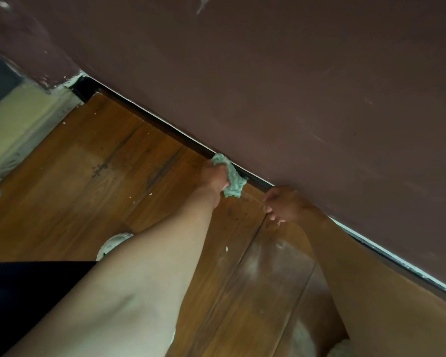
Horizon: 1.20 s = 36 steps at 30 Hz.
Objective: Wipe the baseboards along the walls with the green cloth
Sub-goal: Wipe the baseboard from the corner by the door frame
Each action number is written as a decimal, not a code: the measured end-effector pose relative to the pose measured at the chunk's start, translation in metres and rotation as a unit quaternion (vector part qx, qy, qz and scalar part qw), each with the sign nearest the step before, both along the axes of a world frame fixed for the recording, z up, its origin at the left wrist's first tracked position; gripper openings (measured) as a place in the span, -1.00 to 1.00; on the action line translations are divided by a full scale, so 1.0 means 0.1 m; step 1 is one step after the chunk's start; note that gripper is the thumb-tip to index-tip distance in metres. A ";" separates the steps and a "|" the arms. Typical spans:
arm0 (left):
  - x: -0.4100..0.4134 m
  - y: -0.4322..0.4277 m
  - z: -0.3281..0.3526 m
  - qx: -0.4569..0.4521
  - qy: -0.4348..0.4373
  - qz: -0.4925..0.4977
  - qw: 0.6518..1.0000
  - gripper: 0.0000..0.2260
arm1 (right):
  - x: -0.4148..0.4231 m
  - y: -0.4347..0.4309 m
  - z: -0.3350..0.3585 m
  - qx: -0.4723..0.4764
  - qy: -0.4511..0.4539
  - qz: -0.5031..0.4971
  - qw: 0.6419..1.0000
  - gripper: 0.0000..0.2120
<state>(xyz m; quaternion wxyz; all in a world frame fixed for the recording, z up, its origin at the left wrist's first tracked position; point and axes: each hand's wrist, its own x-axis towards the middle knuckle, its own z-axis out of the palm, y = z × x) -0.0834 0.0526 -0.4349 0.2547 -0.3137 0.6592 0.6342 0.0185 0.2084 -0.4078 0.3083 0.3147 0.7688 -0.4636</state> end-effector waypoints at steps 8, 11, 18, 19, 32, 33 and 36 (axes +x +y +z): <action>0.02 0.03 -0.03 -0.011 -0.016 -0.057 0.998 -0.72 | -0.01 -0.06 -0.02 0.015 0.000 0.039 0.999 -0.79; -0.25 -0.13 -0.03 -0.086 0.041 0.045 0.994 -0.67 | -0.03 -0.05 -0.03 0.014 0.014 0.036 0.999 -0.84; -0.22 -0.08 -0.07 -0.054 0.016 -0.012 0.998 -0.76 | 0.10 0.08 -0.04 0.006 0.005 0.007 1.000 -0.82; -0.12 -0.02 -0.10 -0.026 -0.006 -0.034 0.999 -0.80 | 0.11 0.08 -0.03 0.010 0.004 0.006 1.000 -0.81; -0.05 -0.08 -0.02 -0.133 0.085 -0.056 0.986 -0.72 | 0.25 0.28 0.00 0.016 -0.004 0.010 1.000 -0.80; 0.01 -0.06 -0.06 -0.146 0.085 -0.108 0.980 -0.71 | 0.26 0.27 0.00 0.016 -0.005 0.009 1.000 -0.81; 0.34 0.03 -0.07 -0.193 0.088 -0.345 0.914 -0.68 | 0.30 0.23 0.01 0.015 -0.008 0.015 1.000 -0.81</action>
